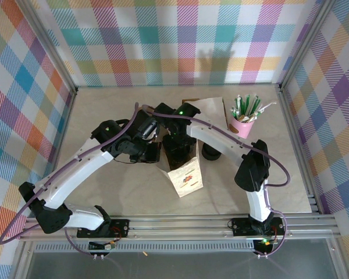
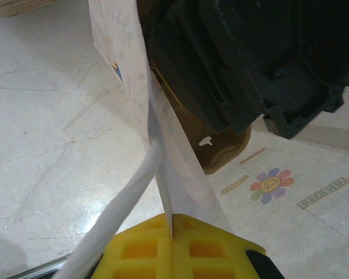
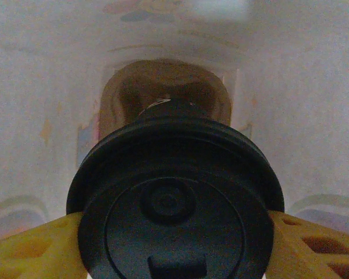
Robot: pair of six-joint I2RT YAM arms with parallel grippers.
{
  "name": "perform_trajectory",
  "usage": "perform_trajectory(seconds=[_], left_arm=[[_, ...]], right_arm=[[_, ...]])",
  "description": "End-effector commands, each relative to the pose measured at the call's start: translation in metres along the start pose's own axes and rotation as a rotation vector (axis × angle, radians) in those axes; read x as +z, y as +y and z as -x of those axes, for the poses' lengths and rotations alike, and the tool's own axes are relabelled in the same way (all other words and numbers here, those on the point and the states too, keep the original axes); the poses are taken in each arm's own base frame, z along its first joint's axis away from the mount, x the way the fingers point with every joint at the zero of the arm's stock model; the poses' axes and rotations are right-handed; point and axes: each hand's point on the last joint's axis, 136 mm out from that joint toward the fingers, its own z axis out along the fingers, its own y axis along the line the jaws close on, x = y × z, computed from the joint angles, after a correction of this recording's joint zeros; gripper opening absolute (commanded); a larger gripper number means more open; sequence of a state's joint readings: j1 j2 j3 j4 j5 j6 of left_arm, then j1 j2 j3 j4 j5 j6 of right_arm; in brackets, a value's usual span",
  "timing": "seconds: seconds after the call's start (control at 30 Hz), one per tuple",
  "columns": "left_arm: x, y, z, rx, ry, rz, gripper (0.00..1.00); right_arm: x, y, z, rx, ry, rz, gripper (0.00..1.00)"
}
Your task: Pack the takeout coffee
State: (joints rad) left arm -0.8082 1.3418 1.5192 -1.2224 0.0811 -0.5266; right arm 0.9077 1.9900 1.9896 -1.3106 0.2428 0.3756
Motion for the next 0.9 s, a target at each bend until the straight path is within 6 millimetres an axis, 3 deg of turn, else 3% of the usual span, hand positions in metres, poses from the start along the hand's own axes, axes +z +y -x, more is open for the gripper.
perform_trajectory(seconds=[0.0,0.43,0.63,0.87], left_arm=[[-0.007,-0.007,0.001,0.036,-0.011,-0.005,0.00],[-0.008,-0.011,0.001,0.061,-0.012,-0.007,0.00],[-0.010,-0.009,0.002,0.061,-0.019,0.003,0.00],[-0.013,0.001,0.001,0.041,-0.029,0.052,0.00]], right_arm=[[0.013,-0.001,0.000,-0.030,0.037,-0.010,0.25],[0.029,0.003,0.004,-0.042,0.082,-0.015,0.30],[0.031,0.000,0.006,-0.029,0.086,-0.032,0.40],[0.019,0.000,0.006,0.005,0.078,-0.021,0.53]])
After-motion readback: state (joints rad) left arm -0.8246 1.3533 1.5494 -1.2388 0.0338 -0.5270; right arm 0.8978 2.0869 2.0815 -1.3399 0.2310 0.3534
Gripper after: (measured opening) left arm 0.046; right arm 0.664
